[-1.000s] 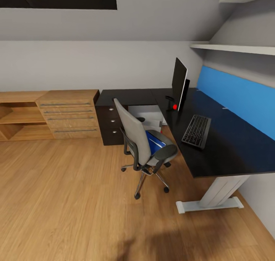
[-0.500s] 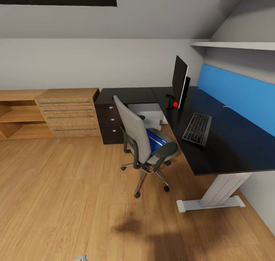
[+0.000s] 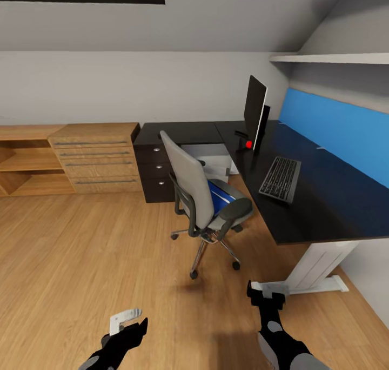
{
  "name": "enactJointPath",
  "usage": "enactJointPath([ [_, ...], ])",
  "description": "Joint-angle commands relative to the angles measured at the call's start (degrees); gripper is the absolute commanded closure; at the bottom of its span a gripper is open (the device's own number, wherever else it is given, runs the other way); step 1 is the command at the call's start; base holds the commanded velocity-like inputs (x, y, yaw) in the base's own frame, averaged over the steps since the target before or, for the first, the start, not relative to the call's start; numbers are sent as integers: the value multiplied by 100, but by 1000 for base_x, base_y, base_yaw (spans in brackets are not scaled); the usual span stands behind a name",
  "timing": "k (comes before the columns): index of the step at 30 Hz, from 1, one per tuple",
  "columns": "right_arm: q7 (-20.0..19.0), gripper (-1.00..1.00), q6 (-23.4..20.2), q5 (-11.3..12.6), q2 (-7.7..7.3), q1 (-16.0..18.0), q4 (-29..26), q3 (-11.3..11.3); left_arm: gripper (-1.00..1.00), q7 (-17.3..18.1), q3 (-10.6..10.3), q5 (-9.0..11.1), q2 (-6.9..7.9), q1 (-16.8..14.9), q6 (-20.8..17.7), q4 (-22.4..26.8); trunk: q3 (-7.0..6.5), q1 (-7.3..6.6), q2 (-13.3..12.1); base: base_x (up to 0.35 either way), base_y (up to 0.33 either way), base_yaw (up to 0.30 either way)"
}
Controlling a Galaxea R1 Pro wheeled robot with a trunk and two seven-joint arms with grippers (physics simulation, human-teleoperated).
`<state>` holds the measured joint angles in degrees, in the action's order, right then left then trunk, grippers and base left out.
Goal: In the bedroom, organize the workspace by keeping the computer under the desk, ensuring the monitor is on the desk, placing the keyboard on the desk next to the monitor, placing the mouse on the desk next to the keyboard, moving the folder from the swivel chair onto the desk next to the mouse, stacking the notebook on top of the folder with the pen on top of the notebook, and positioning the swivel chair next to the desk.
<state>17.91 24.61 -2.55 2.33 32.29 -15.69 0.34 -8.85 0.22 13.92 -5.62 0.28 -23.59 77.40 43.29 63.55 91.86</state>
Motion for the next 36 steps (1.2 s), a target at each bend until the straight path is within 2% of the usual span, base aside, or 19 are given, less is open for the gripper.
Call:
enactJointPath([
  [1,21,-100,-66,203,-1,255,139,1,-100,40,-7,60,47,127,-29,146,23,23,44,0,0,0],
  [4,-15,-100,-181,392,4,386,197,0,-100,193,-44,59,87,194,-45,433,77,89,164,0,0,0],
  [6,-233,-100,-230,581,82,427,221,-9,-100,279,-227,64,101,216,-160,882,113,133,244,0,0,0],
  [8,-387,-100,-247,703,110,436,259,-23,-100,295,-326,65,102,220,-311,1067,148,176,325,0,0,0],
  [9,-568,-100,-264,904,129,443,349,-39,-100,305,-434,66,102,223,-552,1239,166,198,365,0,0,0],
  [10,-793,-100,-280,1230,137,446,451,-54,-100,325,-564,72,81,225,-890,1387,184,220,405,0,0,0],
  [14,-984,-100,-289,1628,126,445,518,-70,-100,428,-666,154,-36,232,-1190,1490,256,308,565,0,0,0],
  [15,-1048,-100,-282,1785,121,446,532,-75,-100,481,-698,219,-148,235,-1294,1524,274,330,605,0,0,0],
  [19,-1063,-100,-207,1847,123,447,441,-95,-100,492,-714,239,-168,236,-1315,1538,346,418,766,0,0,0],
  [23,-1048,-100,-107,1856,137,446,321,-81,-100,465,-677,222,-125,236,-1294,1540,418,506,926,0,0,0],
  [30,-1045,-100,-95,1814,120,438,-42,-61,-100,455,-679,217,-69,242,-901,1540,543,660,1207,0,0,0],
  [32,-1045,-100,-127,1809,119,437,-91,-61,-100,455,-683,216,-66,243,-879,1540,579,704,1287,0,0,0],
  [36,-1044,-100,-487,1803,107,427,-320,-60,-100,455,-669,216,-63,238,-847,1541,651,791,1448,0,0,0],
])
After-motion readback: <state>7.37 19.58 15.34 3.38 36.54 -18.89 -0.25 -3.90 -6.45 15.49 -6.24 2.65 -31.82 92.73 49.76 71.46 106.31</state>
